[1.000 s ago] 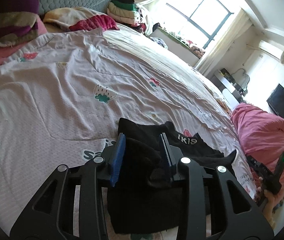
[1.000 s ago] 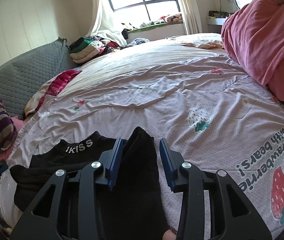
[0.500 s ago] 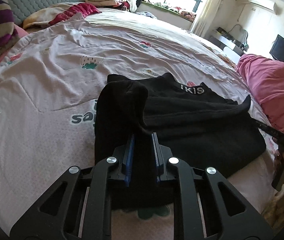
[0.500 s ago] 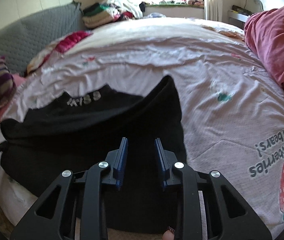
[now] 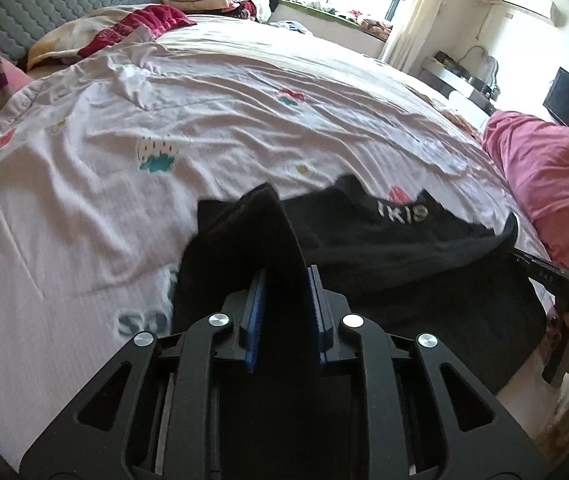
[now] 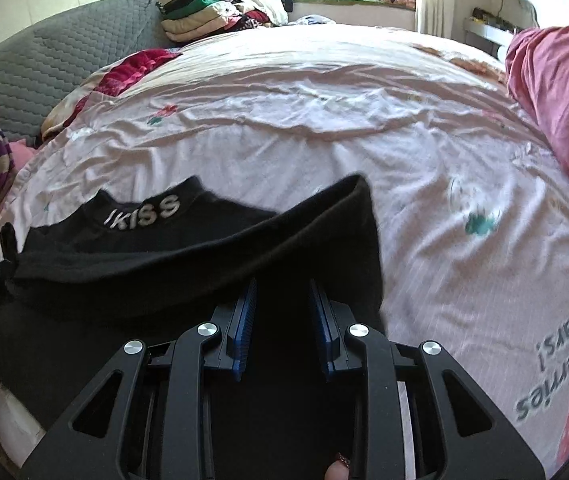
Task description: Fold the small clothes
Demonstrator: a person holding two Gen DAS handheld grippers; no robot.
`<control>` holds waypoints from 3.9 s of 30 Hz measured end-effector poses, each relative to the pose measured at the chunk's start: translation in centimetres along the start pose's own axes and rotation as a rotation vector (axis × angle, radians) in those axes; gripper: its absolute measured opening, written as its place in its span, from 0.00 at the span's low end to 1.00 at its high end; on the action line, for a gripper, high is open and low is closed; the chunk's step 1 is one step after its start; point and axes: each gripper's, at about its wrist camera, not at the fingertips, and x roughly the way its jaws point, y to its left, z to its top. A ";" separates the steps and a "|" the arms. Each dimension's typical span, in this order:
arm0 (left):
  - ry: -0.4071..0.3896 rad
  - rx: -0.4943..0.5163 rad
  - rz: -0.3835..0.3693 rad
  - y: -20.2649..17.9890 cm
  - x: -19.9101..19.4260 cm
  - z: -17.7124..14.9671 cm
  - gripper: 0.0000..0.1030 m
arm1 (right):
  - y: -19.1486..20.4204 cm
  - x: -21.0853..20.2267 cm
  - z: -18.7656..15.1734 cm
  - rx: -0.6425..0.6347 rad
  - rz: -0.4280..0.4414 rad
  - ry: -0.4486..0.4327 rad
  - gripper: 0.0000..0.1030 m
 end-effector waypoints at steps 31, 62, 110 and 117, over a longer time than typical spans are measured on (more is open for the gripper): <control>0.012 -0.127 0.009 4.3 1.2 1.2 0.02 | -3.8 0.9 0.9 0.086 -0.002 -0.014 0.11; -0.012 -0.151 0.070 5.1 2.0 1.2 0.00 | -4.1 2.0 0.7 0.095 -0.102 -0.027 0.14; 0.049 -0.021 0.075 -1.9 -4.2 -7.5 0.35 | 0.7 -7.0 -10.0 0.041 0.001 0.019 0.48; 0.042 -0.010 0.105 -2.4 -4.5 -8.4 0.35 | 0.6 -7.2 -10.5 0.053 -0.001 0.022 0.48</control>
